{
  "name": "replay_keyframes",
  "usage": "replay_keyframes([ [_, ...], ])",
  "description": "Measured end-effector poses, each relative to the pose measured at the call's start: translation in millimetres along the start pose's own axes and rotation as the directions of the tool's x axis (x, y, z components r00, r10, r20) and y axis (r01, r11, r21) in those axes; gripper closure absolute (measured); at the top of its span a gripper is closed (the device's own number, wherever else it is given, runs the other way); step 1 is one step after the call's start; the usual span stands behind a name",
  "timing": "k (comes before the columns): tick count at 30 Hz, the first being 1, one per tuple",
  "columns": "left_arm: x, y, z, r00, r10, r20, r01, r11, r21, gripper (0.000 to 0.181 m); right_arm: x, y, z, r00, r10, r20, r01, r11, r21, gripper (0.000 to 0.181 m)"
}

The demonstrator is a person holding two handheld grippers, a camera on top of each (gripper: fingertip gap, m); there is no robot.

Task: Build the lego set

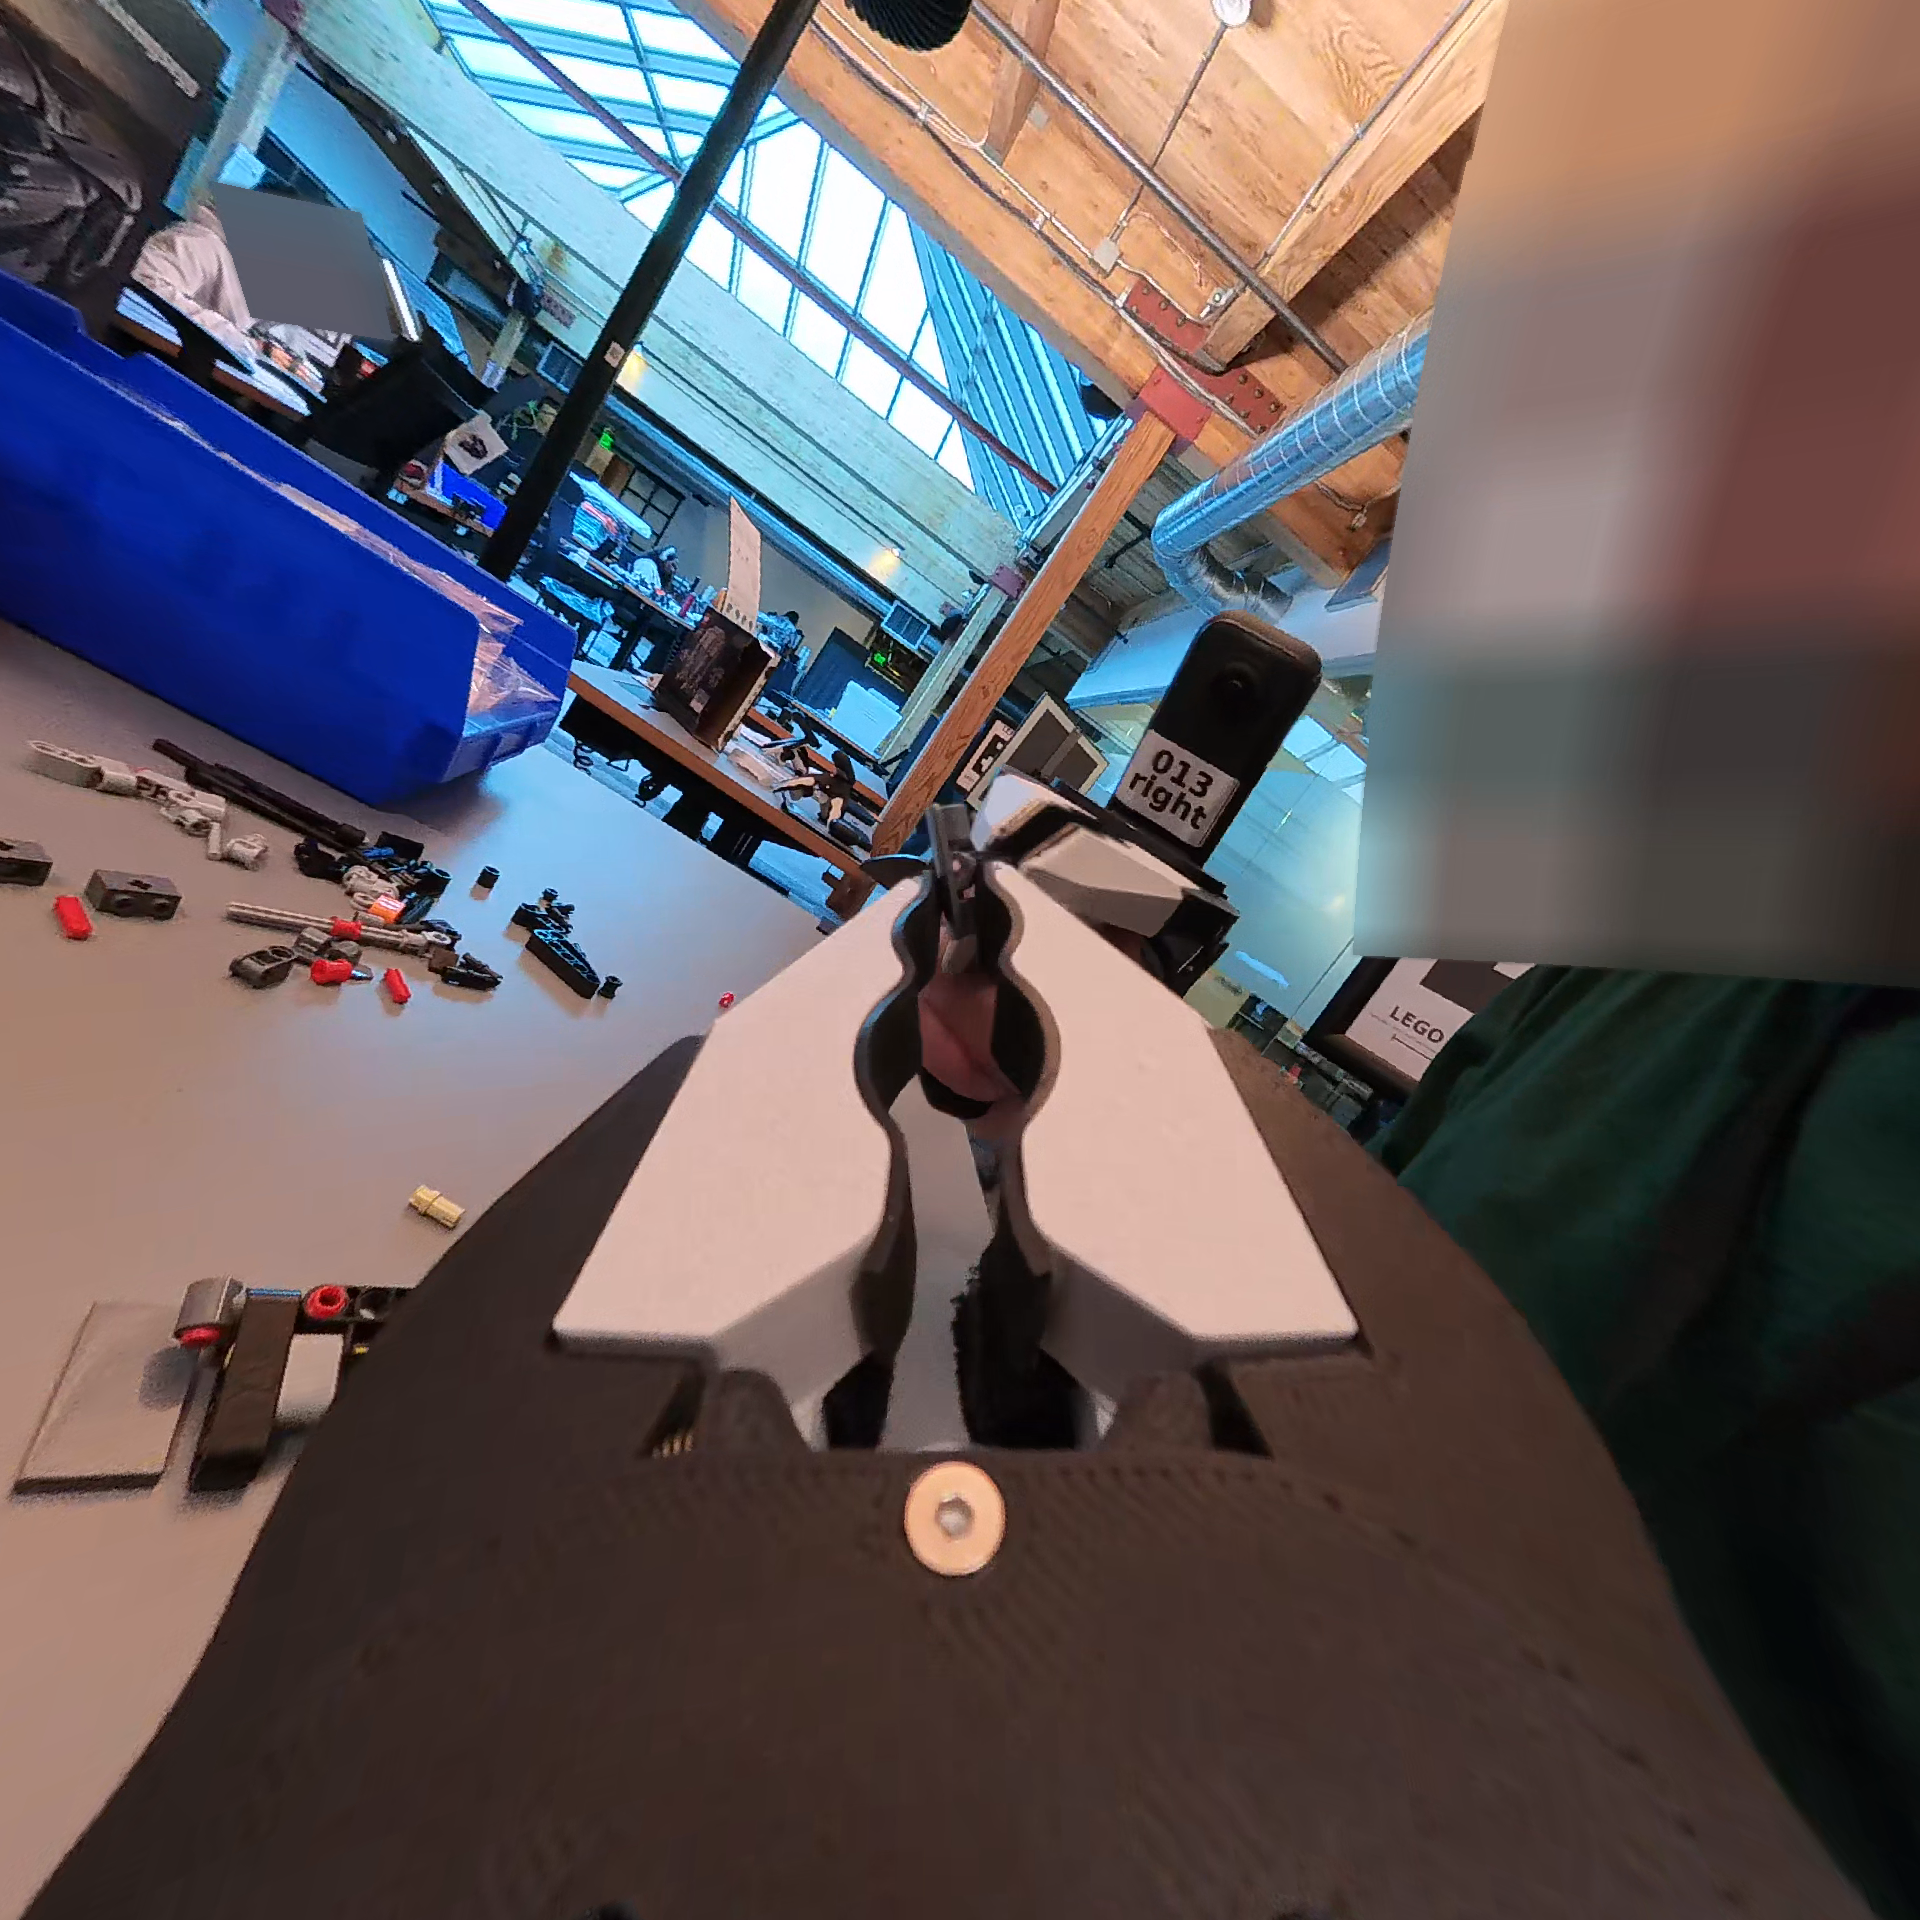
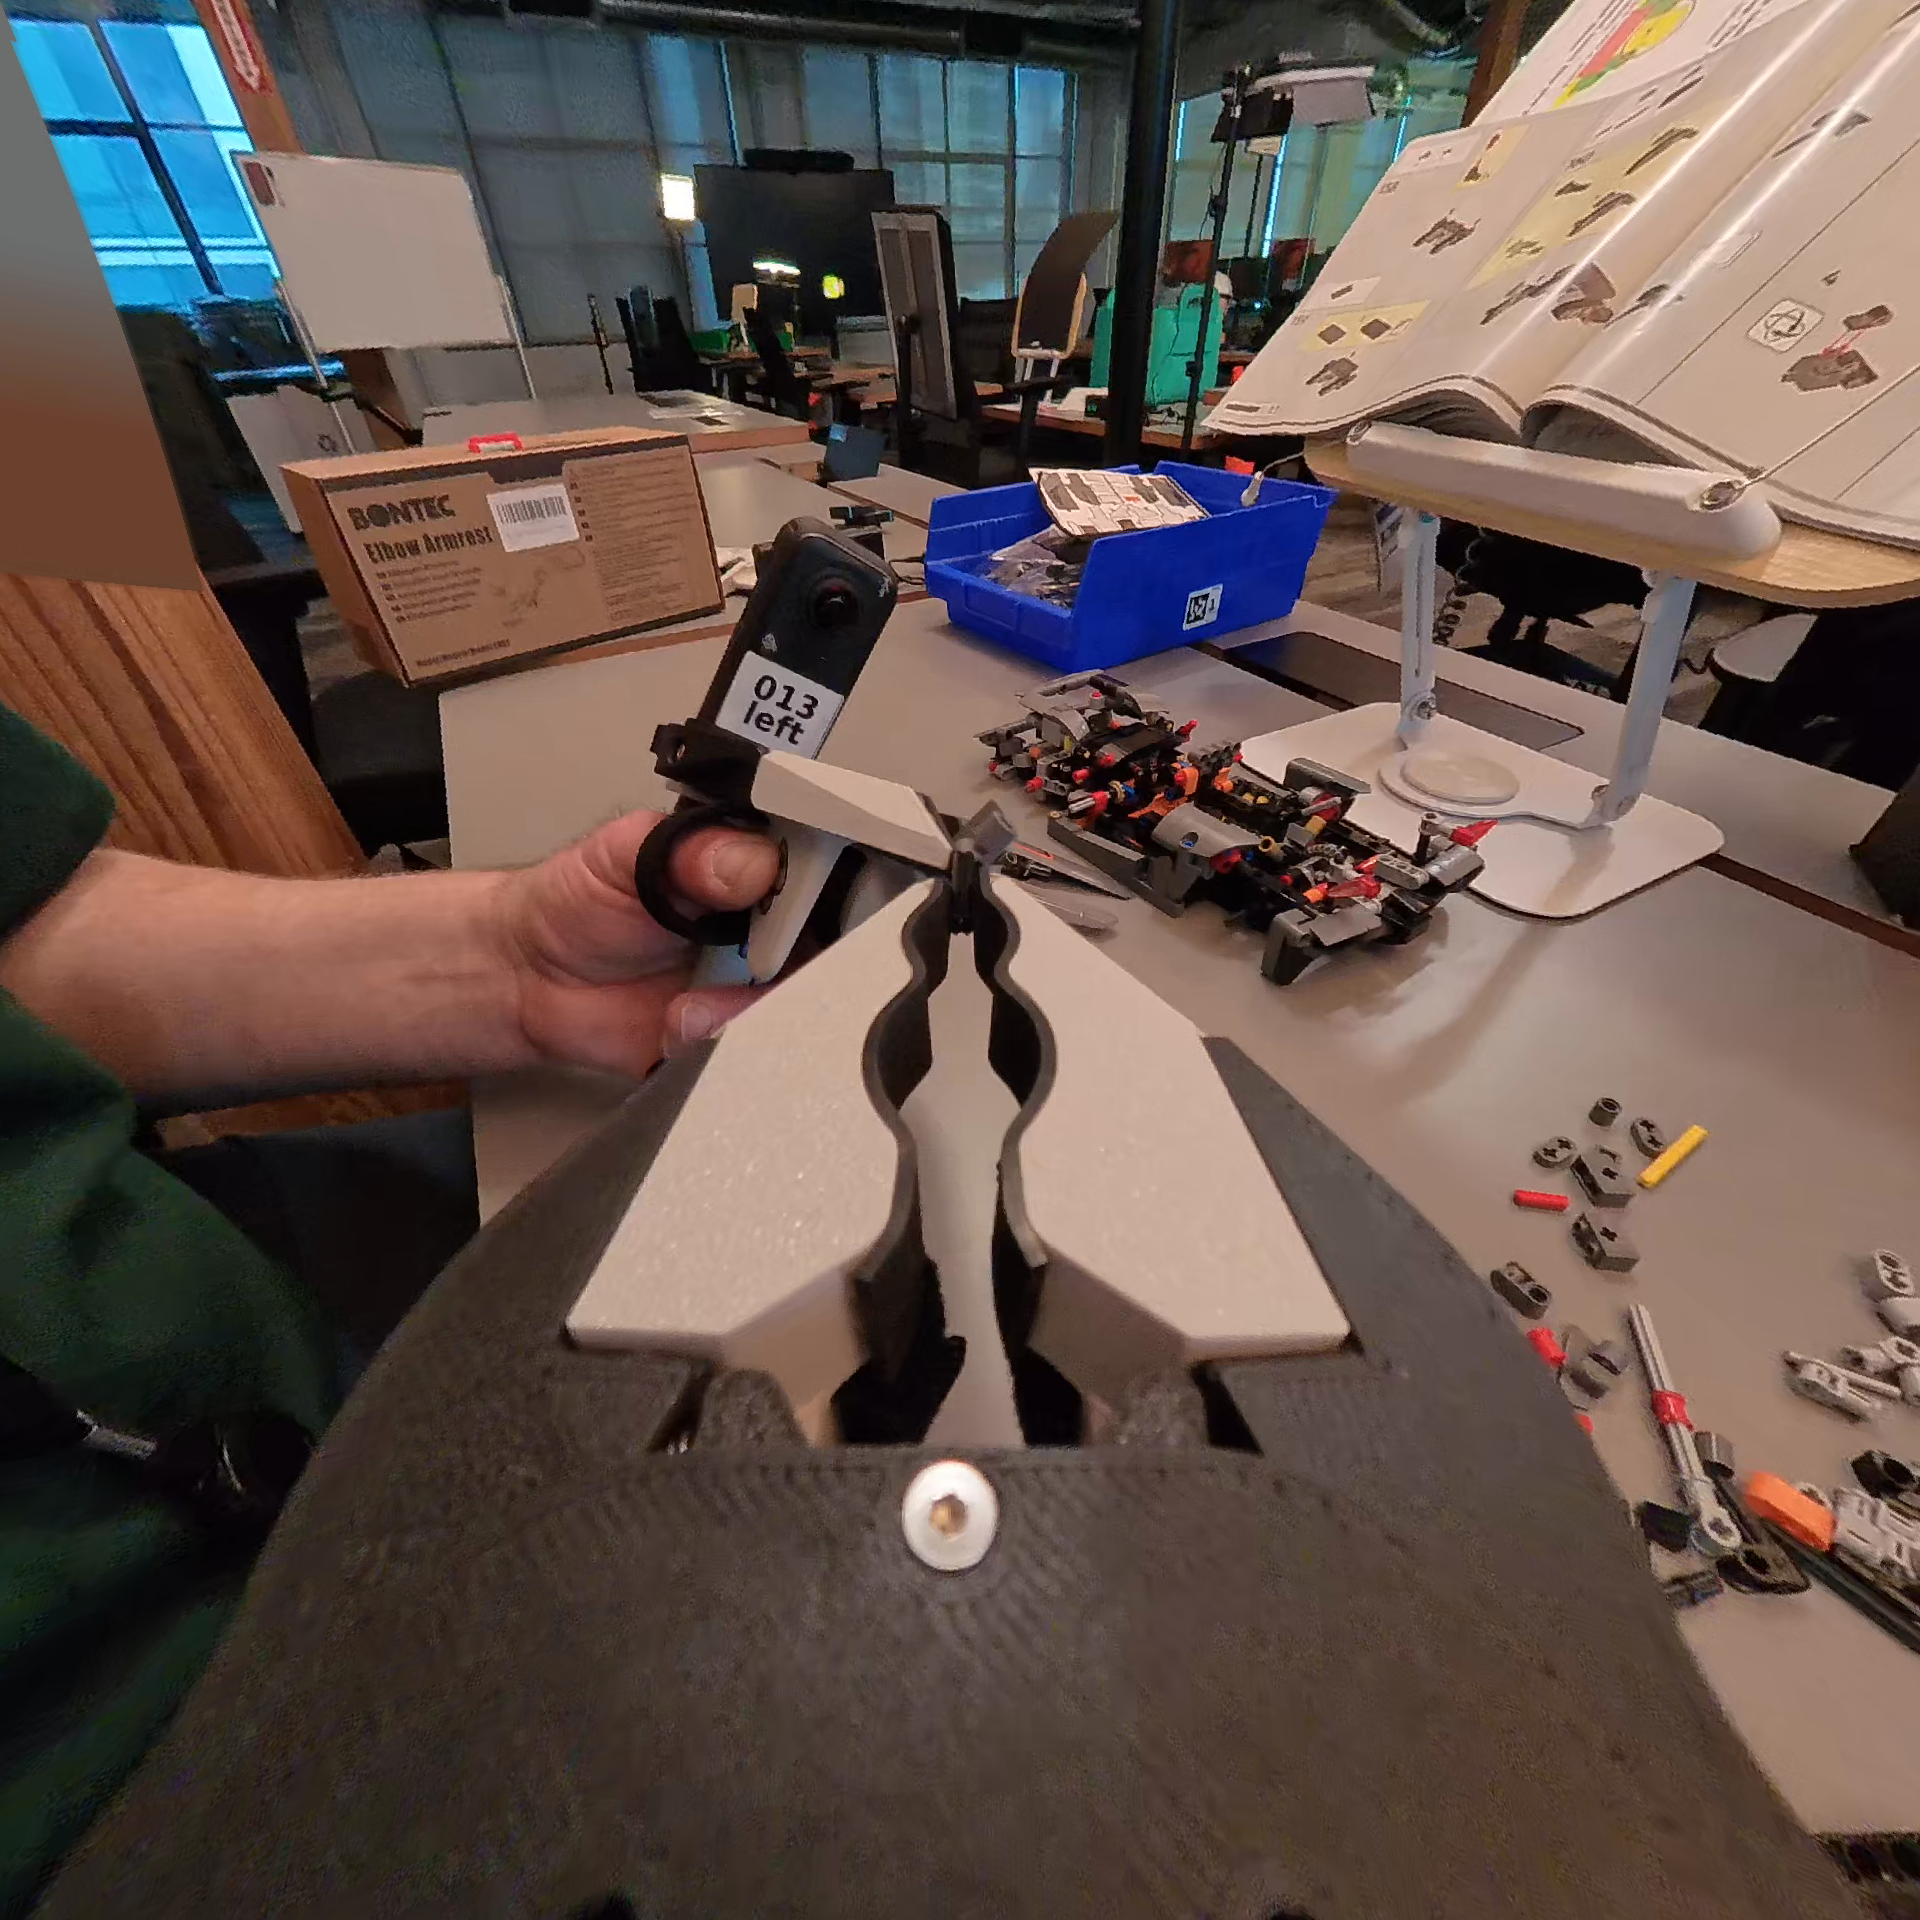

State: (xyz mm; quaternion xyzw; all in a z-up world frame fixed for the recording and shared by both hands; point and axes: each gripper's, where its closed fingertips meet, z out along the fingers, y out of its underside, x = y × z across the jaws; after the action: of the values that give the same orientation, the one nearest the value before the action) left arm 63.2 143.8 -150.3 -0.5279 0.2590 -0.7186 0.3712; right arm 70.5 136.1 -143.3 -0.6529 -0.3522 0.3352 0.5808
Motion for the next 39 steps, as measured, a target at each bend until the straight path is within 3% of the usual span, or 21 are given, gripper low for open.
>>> replay_keyframes([
  [9,2,2,3,0.999,-0.031,-0.037,0.031,0.999,0.010,0.177,1,2,-2,1.000,-0.026,0.008,0.026,1.000,-0.013,0.180],
  [17,6,6,5,0.998,-0.041,-0.048,0.038,0.997,-0.065,0.177,-3,1,-6,0.990,-0.134,0.032,0.135,0.990,-0.046,0.180],
  [26,9,8,3,0.998,-0.010,-0.057,0.003,0.992,-0.129,0.177,-6,1,-6,0.985,-0.141,0.098,0.146,0.988,-0.046,0.180],
  [39,19,6,5,0.983,-0.117,-0.144,0.099,0.986,-0.132,0.177,-12,-5,-10,0.969,-0.196,0.150,0.202,0.979,-0.028,0.179],
])
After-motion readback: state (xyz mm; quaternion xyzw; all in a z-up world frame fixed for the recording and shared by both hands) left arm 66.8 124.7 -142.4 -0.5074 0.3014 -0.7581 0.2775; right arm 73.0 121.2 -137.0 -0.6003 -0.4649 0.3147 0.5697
